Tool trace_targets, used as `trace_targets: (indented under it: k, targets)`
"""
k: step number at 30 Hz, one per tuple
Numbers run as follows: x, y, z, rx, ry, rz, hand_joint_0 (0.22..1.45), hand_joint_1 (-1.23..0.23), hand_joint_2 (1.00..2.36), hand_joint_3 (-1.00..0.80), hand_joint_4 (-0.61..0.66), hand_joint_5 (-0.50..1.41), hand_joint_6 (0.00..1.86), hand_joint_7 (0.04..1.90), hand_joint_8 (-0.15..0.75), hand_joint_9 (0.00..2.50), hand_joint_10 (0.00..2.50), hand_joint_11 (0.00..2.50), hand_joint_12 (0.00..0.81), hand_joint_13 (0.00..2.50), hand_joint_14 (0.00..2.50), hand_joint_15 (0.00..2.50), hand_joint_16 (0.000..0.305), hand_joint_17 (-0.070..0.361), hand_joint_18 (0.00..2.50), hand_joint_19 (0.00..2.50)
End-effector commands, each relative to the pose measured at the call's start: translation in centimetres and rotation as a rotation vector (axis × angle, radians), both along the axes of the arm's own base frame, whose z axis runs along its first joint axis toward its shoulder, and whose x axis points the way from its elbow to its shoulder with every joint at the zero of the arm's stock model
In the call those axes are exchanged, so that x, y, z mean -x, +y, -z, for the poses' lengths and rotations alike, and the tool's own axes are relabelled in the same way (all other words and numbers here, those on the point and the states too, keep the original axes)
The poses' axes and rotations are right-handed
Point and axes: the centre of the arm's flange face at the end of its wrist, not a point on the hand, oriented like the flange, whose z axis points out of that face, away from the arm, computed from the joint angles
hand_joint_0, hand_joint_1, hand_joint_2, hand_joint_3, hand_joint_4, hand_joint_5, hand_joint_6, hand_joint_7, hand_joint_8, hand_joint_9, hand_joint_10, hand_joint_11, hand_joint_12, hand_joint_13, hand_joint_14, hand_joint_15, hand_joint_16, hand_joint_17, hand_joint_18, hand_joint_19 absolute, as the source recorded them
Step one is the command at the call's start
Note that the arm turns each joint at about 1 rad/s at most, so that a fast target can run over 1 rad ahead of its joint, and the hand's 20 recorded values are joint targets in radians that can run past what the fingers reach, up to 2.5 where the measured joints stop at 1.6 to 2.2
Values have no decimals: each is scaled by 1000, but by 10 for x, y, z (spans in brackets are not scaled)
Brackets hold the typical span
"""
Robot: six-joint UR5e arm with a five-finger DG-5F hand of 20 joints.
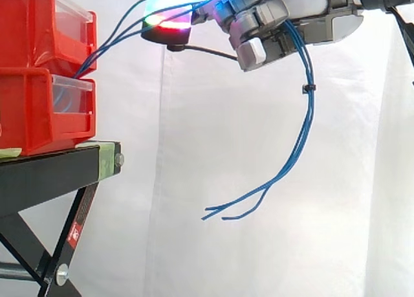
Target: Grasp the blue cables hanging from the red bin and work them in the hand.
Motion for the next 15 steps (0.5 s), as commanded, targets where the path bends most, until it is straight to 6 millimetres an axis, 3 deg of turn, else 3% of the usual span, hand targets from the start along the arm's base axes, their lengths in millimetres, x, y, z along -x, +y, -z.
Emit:
trace_targets:
  k: [1, 5, 10, 11, 12, 15]
  targets:
    - [0, 1, 0, -3, -2, -2, 851, -725, 1013, -366, 292, 207, 391, 1249, 464, 303, 2500, 2500, 531, 716, 2500, 1656, 58, 131, 1118, 1084]
    - [0, 1, 0, -4, -5, -2, 844, -733, 1013, -374, 290, 197, 403, 1244, 465, 301, 2500, 2500, 538, 714, 2500, 1678, 59, 134, 1113, 1062]
    - [0, 1, 0, -4, -5, -2, 915, -760, 1000, -28, 318, 197, 450, 1190, 473, 306, 2500, 2500, 550, 743, 2500, 1583, 69, 156, 1138, 823]
    - [0, 2, 0, -4, -5, -3, 915, -763, 1049, -5, 317, 196, 455, 1189, 477, 307, 2500, 2500, 550, 742, 2500, 1584, 68, 154, 1135, 836]
    - [-1, 1, 0, -4, -3, -2, 895, -761, 1190, 4, 319, 195, 462, 1186, 476, 305, 2500, 2500, 548, 739, 2500, 1596, 67, 150, 1133, 839]
    - [-1, 2, 0, -4, -3, -3, 894, -739, 1357, 65, 300, 195, 470, 1171, 471, 302, 2500, 2500, 539, 727, 2500, 1578, 64, 144, 1102, 871]
